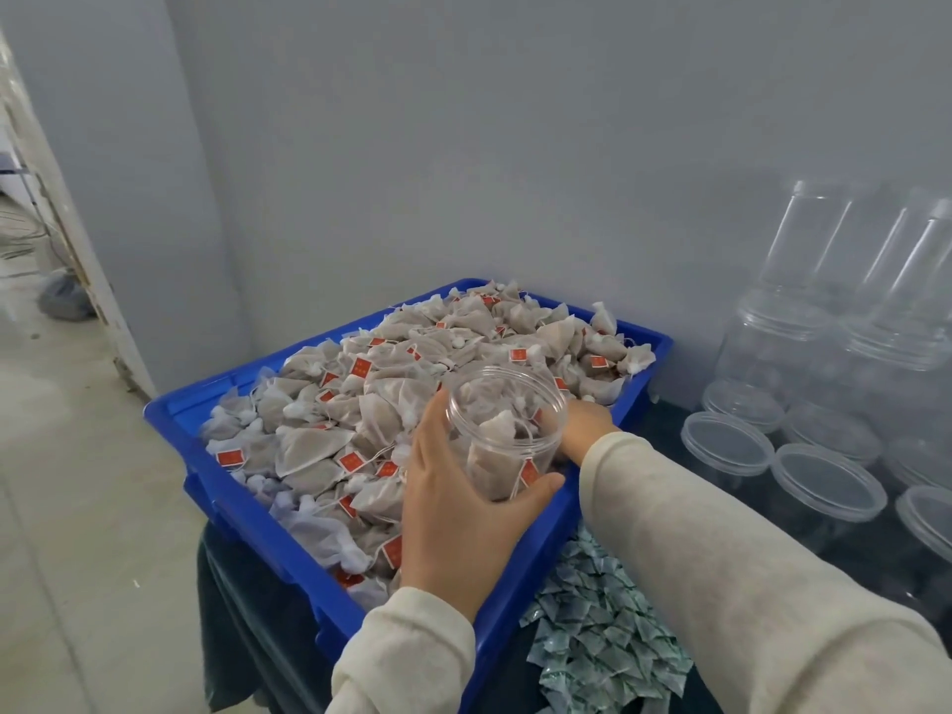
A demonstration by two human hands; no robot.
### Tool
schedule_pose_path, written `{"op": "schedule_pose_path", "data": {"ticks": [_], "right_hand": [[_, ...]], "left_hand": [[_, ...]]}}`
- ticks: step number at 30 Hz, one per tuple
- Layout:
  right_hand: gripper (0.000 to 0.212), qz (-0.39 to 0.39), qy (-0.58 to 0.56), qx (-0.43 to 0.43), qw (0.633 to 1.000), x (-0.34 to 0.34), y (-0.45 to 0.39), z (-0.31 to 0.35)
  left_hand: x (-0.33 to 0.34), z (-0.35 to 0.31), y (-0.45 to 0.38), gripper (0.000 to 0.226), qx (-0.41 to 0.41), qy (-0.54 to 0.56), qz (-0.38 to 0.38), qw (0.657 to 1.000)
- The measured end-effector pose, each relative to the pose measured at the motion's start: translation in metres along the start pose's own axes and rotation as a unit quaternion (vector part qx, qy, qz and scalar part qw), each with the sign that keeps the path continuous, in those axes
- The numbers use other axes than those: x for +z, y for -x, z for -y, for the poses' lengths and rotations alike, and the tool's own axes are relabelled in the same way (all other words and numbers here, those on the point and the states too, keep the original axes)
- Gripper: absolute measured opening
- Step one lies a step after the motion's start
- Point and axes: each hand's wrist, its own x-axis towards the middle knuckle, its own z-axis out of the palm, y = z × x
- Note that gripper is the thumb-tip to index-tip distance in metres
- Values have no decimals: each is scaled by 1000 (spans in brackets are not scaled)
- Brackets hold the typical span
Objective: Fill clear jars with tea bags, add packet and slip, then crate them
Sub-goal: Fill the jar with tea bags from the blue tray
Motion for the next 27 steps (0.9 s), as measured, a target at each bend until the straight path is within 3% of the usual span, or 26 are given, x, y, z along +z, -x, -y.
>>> {"op": "schedule_pose_path", "data": {"ticks": [4,10,13,17,22,27], "right_hand": [[18,-37,-3,-10,999,2,-3,-3],[15,-4,-8,-34,999,-10,-2,-6],[20,-24,-93,-63,993,-17,9,-17],[10,-82,-245,-96,961,-38,37,-41],[14,-148,-421,-119,887,-71,71,-65],[15,-154,-619,-154,754,-107,114,-69]], "left_hand": [[0,0,-1,106,1,-8,0,1000],[-1,-1,-1,104,6,-2,10,1000],[-1,0,-1,104,13,1,11,1000],[0,0,-1,104,16,-3,10,1000],[0,0,-1,103,16,-6,12,1000],[0,1,0,103,18,-8,16,1000]]}}
